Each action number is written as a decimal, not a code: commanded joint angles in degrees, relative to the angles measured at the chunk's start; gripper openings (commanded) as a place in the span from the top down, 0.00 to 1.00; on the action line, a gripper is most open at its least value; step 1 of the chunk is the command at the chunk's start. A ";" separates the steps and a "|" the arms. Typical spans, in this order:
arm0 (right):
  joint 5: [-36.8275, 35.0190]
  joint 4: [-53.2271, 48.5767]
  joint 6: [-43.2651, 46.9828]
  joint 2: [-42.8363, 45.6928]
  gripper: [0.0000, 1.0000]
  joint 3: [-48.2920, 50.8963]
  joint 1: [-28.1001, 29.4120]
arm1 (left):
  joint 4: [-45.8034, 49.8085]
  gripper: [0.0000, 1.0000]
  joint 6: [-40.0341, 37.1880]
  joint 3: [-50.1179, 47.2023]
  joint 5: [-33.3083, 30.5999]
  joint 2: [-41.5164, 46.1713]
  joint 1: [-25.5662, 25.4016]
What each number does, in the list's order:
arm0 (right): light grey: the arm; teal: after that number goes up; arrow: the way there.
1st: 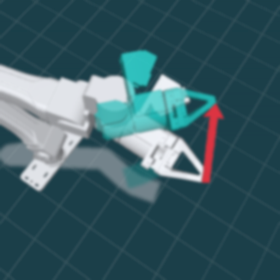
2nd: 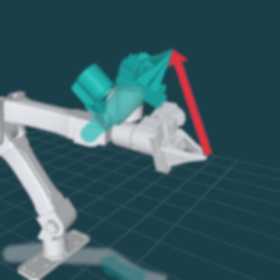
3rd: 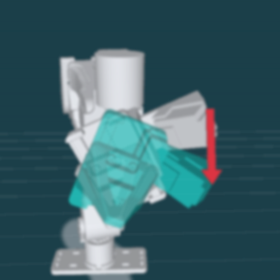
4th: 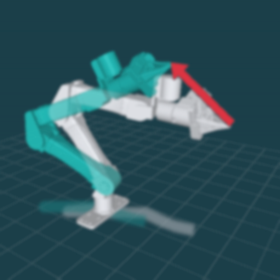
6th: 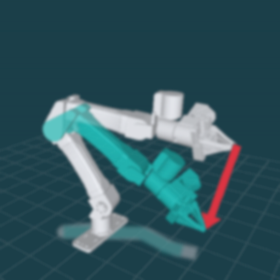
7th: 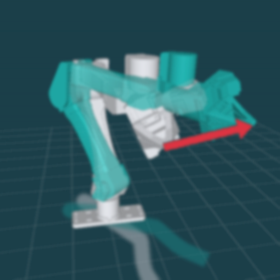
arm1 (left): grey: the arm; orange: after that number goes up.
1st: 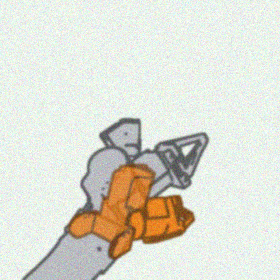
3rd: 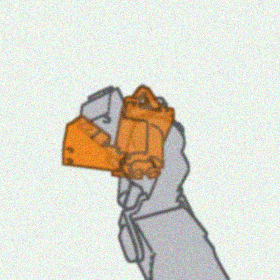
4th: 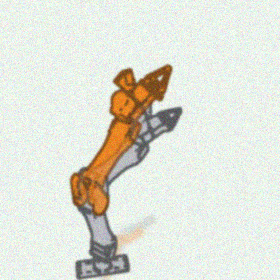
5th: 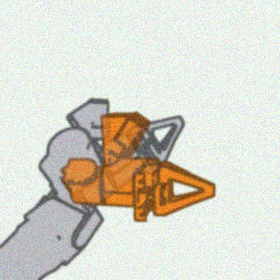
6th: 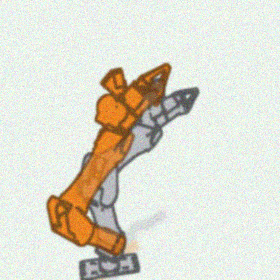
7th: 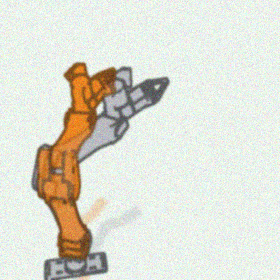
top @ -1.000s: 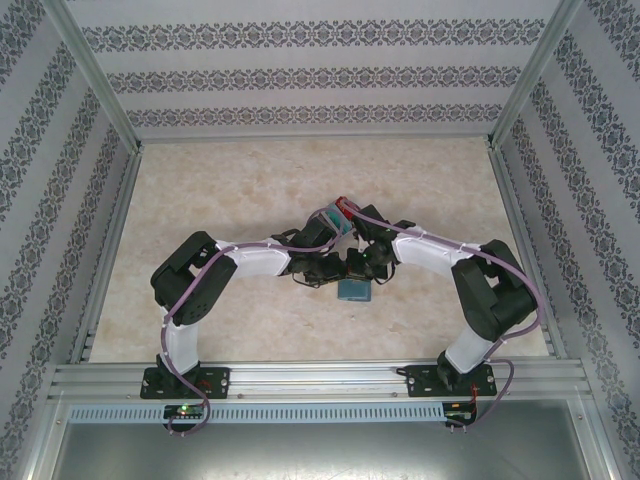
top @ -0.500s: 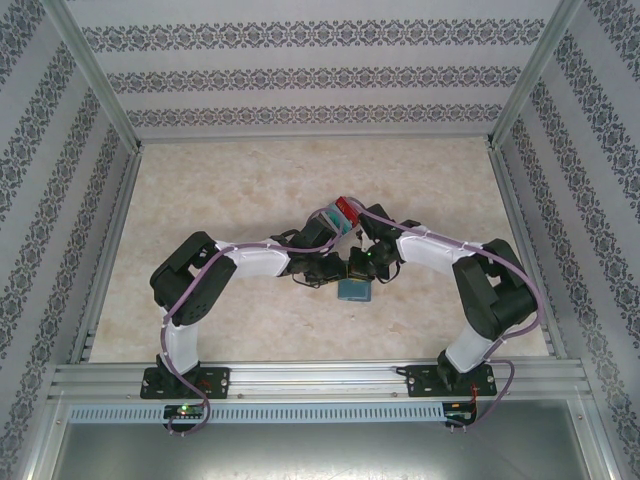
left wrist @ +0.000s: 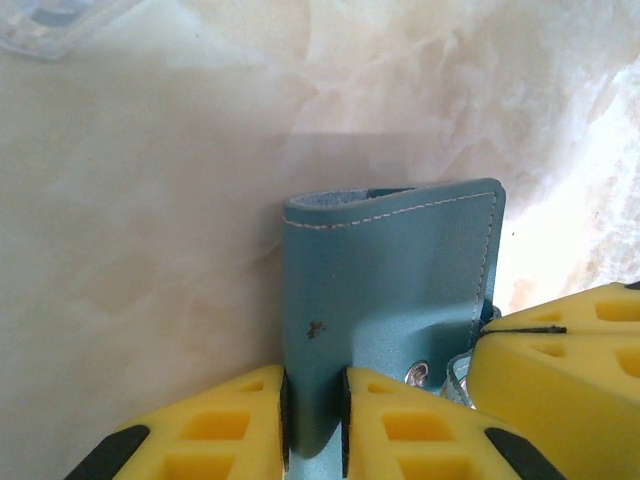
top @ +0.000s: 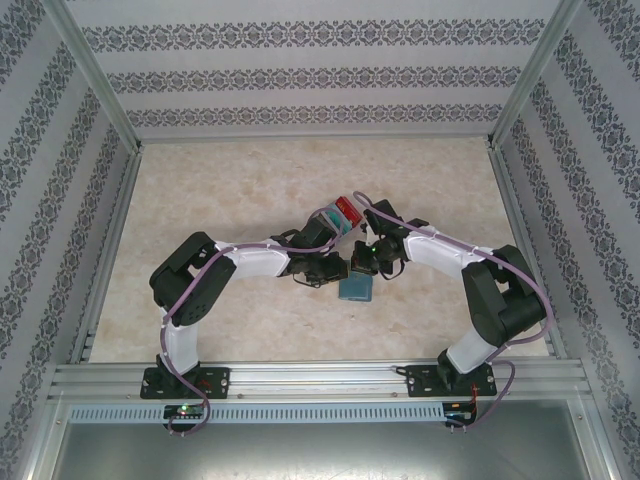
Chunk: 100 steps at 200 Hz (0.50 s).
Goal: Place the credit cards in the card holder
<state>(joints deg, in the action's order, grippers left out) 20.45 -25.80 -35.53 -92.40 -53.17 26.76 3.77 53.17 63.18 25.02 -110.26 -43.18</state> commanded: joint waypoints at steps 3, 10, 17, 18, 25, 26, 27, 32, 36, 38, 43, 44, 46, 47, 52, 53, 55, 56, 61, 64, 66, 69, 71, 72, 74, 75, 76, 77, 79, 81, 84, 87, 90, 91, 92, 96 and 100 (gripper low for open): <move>0.14 0.80 0.37 -0.03 1.00 0.30 0.39 | -0.86 0.79 -0.64 -0.56 0.41 1.19 -1.12; 0.53 0.30 0.75 -0.10 0.99 0.06 0.48 | -0.87 0.79 -0.61 -0.50 0.35 1.19 -1.12; 0.13 -0.46 0.98 -0.09 0.97 -0.08 0.46 | -0.87 0.79 -0.61 -0.44 0.31 1.19 -1.12; 0.04 -0.56 1.03 -0.03 0.96 -0.13 0.47 | -0.87 0.79 -0.61 -0.43 0.26 1.19 -1.12; -1.37 -1.51 0.98 0.30 0.92 -0.21 0.47 | -0.96 0.79 -0.54 -0.51 0.30 1.19 -1.12; -1.63 -1.61 0.94 0.38 0.92 -0.20 0.52 | -0.96 0.79 -0.53 -0.47 0.30 1.19 -1.12; -1.81 -1.70 0.92 0.47 0.91 -0.15 0.55 | -0.96 0.79 -0.53 -0.49 0.30 1.19 -1.12; -2.78 -1.87 0.79 1.03 0.91 0.10 0.56 | -1.04 0.79 -0.52 -0.49 0.30 1.27 -1.12; -3.22 -1.80 0.74 1.35 0.91 0.44 0.65 | -1.12 0.79 -0.52 -0.55 0.34 1.27 -1.12; -3.31 -1.80 0.79 1.59 0.90 0.61 0.63 | -1.13 0.79 -0.52 -0.52 0.35 1.27 -1.12; -3.48 -2.28 0.89 1.86 0.90 0.65 0.57 | -1.22 0.79 -0.52 -0.56 0.40 1.37 -1.12; -3.53 -2.48 0.94 1.91 0.90 0.63 0.57 | -1.26 0.79 -0.52 -0.63 0.39 1.37 -1.12; -3.78 -2.89 1.00 2.01 0.90 0.50 0.57 | -1.30 0.79 -0.52 -0.67 0.39 1.41 -1.12; -3.90 -3.18 1.08 2.08 0.90 0.42 0.57 | -1.30 0.79 -0.52 -0.64 0.39 1.38 -1.12; -4.75 -4.30 1.25 2.27 0.90 0.11 0.64 | -1.22 0.79 -0.61 -0.54 0.47 1.42 -1.12; -4.95 -4.50 1.25 2.38 0.90 0.05 0.65 | -1.22 0.79 -0.65 -0.57 0.47 1.44 -1.12; -5.24 -4.80 1.25 2.51 0.90 0.01 0.70 | -1.22 0.79 -0.66 -0.53 0.54 1.38 -1.12; -5.41 -4.88 1.25 2.58 0.90 0.00 0.72 | -1.22 0.79 -0.68 -0.56 0.55 1.37 -1.12; -5.79 -4.98 1.08 3.08 0.90 0.27 0.74 | -1.22 0.79 -0.78 -0.57 0.63 1.40 -1.12; -5.79 -4.80 0.97 3.31 0.90 0.57 0.67 | -1.30 0.79 -0.78 -0.54 0.67 1.37 -1.12; -5.75 -4.61 0.83 3.48 0.90 0.77 0.66 | -1.39 0.79 -0.81 -0.52 0.76 1.43 -1.12; -5.55 -4.27 0.74 3.54 0.90 1.11 0.58 | -1.45 0.79 -0.79 -0.67 0.82 1.37 -1.12; -5.49 -4.13 0.64 3.65 0.91 1.26 0.53 | -1.52 0.79 -0.78 -0.68 0.82 1.38 -1.12; -5.41 -4.06 0.64 3.68 0.91 1.33 0.46 | -1.59 0.79 -0.78 -0.68 0.87 1.37 -1.12; -5.35 -4.01 0.57 3.62 0.92 1.43 0.48 | -1.62 0.79 -0.72 -0.69 0.90 1.41 -1.12; -5.38 -3.96 0.56 3.58 0.92 1.50 0.44 | -1.69 0.79 -0.71 -0.73 0.91 1.38 -1.12; -5.44 -3.98 0.55 3.52 0.92 1.58 0.37 | -1.72 0.79 -0.70 -0.75 0.95 1.33 -1.07; -5.48 -3.98 0.51 3.53 0.92 1.62 0.43 | -1.73 0.79 -0.74 -0.72 0.98 1.34 -1.10; -5.50 -4.01 0.47 3.47 0.92 1.70 0.42 | -1.81 0.78 -0.77 -0.76 1.10 1.29 -1.11; -5.59 -4.04 0.40 3.37 0.93 1.78 0.36 | -1.76 0.78 -0.78 -0.73 1.16 1.28 -1.12; -5.62 -4.01 0.43 3.22 0.96 1.90 0.33 | -1.81 0.78 -0.93 -0.77 1.32 1.21 -1.12; -5.64 -3.95 0.42 3.07 0.98 2.07 0.31 | -1.65 0.78 -1.08 -0.65 1.38 1.12 -1.12; -5.48 -3.87 0.50 2.86 1.00 2.22 0.24 | -1.59 0.78 -1.17 -0.60 1.50 1.17 -1.12; -5.40 -3.89 0.52 2.76 1.00 2.25 0.23 | -1.50 0.78 -1.20 -0.51 1.56 1.13 -1.12; -5.37 -3.85 0.54 2.67 1.00 2.22 0.22 | -1.45 0.77 -1.25 -0.51 1.54 1.07 -1.12; -5.18 -3.82 0.55 2.37 1.00 2.35 0.16 | -1.32 0.77 -1.37 -0.43 1.57 1.03 -1.12; -5.18 -3.73 0.39 2.13 1.00 2.44 0.13 | -1.15 0.77 -1.52 -0.42 1.66 1.09 -1.12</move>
<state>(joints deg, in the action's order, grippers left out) 16.73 -28.10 -35.09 -90.02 -52.31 26.87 3.51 53.06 63.18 25.45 -110.26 -43.18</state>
